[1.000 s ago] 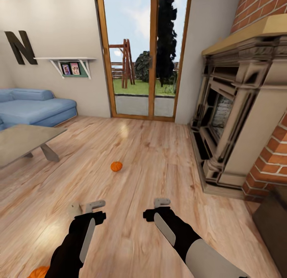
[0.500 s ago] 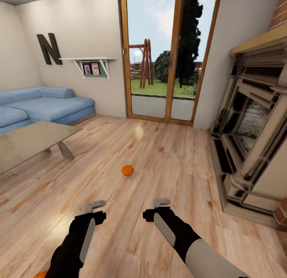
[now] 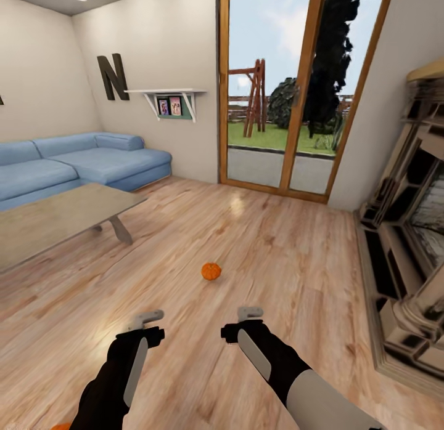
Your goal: Place each of the two pumpkins and all three candles from the living room inside a cabinet in the living room (use any cabinet), then make sure every cabinet is closed, and position the cauldron so it is next to a table in the living room.
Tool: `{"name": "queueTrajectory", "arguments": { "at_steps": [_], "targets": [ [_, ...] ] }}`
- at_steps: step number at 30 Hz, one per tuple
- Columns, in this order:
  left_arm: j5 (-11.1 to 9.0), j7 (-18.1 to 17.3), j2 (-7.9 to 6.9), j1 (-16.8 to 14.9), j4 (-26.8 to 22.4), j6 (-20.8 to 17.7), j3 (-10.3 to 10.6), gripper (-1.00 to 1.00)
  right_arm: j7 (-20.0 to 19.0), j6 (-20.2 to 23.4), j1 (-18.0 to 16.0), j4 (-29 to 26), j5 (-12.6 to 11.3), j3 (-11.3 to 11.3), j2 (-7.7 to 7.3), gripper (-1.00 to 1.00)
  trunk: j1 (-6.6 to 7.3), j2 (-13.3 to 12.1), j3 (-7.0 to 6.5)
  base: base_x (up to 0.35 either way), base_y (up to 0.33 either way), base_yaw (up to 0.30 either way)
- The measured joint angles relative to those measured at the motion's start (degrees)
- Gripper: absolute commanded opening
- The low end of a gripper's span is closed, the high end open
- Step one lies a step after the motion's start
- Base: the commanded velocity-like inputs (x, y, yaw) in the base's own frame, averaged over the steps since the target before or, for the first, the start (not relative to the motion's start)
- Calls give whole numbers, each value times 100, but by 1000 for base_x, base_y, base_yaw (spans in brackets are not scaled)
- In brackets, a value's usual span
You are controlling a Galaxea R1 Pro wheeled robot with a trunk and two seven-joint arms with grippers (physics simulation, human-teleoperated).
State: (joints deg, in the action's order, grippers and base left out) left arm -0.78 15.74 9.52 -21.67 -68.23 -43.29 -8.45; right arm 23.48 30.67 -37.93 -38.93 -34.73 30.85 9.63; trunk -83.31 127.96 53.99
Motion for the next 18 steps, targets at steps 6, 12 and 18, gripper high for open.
{"name": "queueTrajectory", "arguments": {
  "at_steps": [6,12,18],
  "targets": [
    [0,0,9,0,0,0,8,100,2,0,0,1,0,0,0,100,0,0,0,183,-126,279],
    [0,0,9,0,0,2,10,100,-3,0,0,1,0,0,0,100,-1,0,0,173,-115,279],
    [3,0,9,0,0,3,12,100,-1,0,0,1,0,0,0,100,-1,0,0,172,-115,279]
  ]
}}
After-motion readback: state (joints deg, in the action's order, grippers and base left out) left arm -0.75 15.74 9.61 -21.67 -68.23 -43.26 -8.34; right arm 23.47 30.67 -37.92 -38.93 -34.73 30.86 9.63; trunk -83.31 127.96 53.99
